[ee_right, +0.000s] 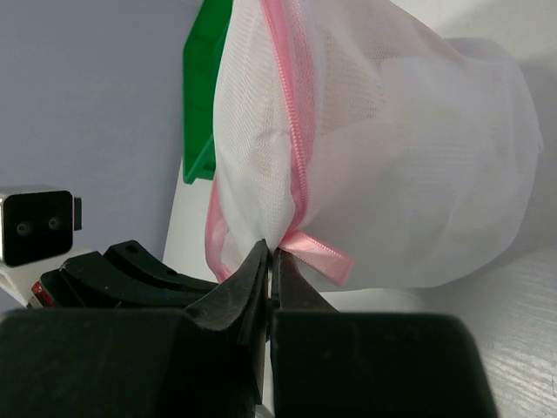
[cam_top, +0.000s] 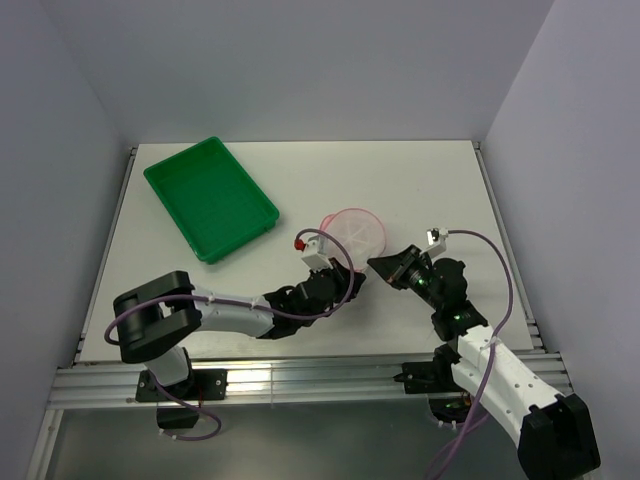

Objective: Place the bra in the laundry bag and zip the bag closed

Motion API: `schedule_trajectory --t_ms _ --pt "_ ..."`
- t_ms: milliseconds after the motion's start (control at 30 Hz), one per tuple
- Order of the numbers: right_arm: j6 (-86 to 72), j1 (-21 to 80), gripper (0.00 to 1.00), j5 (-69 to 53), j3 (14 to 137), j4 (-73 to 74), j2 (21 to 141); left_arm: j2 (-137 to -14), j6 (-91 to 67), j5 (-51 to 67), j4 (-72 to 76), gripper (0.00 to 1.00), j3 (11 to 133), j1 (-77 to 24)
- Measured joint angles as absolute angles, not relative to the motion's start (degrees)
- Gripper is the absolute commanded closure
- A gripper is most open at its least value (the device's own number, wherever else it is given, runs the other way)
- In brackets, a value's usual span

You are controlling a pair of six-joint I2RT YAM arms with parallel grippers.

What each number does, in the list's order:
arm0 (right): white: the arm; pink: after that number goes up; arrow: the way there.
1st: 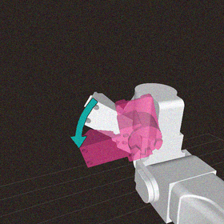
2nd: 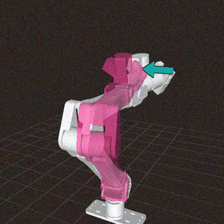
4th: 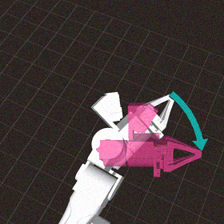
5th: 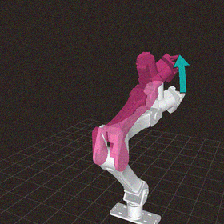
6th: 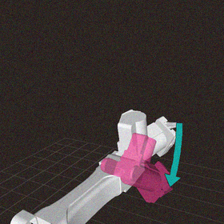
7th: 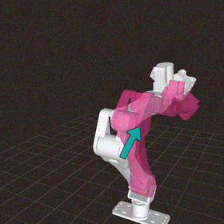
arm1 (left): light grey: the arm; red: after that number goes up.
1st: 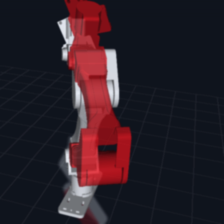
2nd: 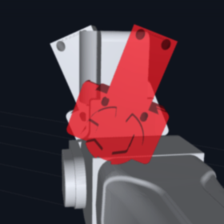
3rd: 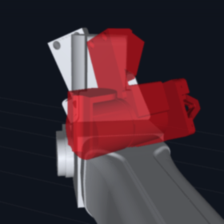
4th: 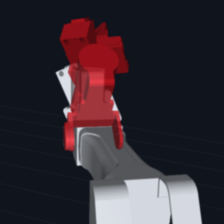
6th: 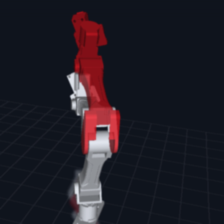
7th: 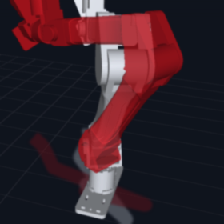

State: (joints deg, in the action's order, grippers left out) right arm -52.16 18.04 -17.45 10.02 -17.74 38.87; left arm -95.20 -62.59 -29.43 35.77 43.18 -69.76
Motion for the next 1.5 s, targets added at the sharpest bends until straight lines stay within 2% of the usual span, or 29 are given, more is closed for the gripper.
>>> schedule_trajectory --t_ms 267,633,767,1000,1167,1333,1367,1433,1467,1500 --pt "-50.26 18.63 1.00 -19.68 10.31 -16.80 39.57 -91.20 -63.29 -26.26 36.05 1.00 39.35 -69.84" --pt "-45.32 18.48 1.00 -28.64 15.84 -14.11 45.95 -81.78 -63.24 -22.70 37.10 1.00 30.83 -68.07" --pt "-43.44 14.90 1.00 -27.90 15.86 -13.78 46.72 -78.48 -63.18 -21.80 37.17 1.00 27.59 -66.87" --pt "-42.17 14.20 1.00 -28.71 15.86 -13.72 47.18 -77.69 -62.63 -19.25 38.30 1.00 25.39 -64.97" --pt "-42.26 12.71 1.00 -29.56 16.97 -13.91 51.31 -72.66 -60.77 -20.38 35.53 1.00 23.62 -63.70" --pt "-41.45 12.78 1.00 -32.32 23.53 -11.42 57.47 -67.16 -57.32 -23.88 30.22 1.00 23.49 -63.57" --pt "-40.95 12.86 0.89 -32.75 25.63 -10.17 58.85 -66.43 -56.40 -24.27 29.82 1.00 23.49 -63.57" --pt "-40.45 13.10 0.56 -33.39 28.82 -8.75 61.01 -65.58 -54.92 -24.80 29.78 1.00 23.53 -63.55" --pt "-39.77 13.19 0.29 -32.16 30.30 -7.97 61.84 -65.52 -54.00 -25.02 29.65 1.00 23.64 -63.55" --pt "-39.24 12.95 0.19 -30.61 31.57 -7.70 62.50 -65.65 -53.41 -25.04 29.58 1.00 23.64 -63.55"
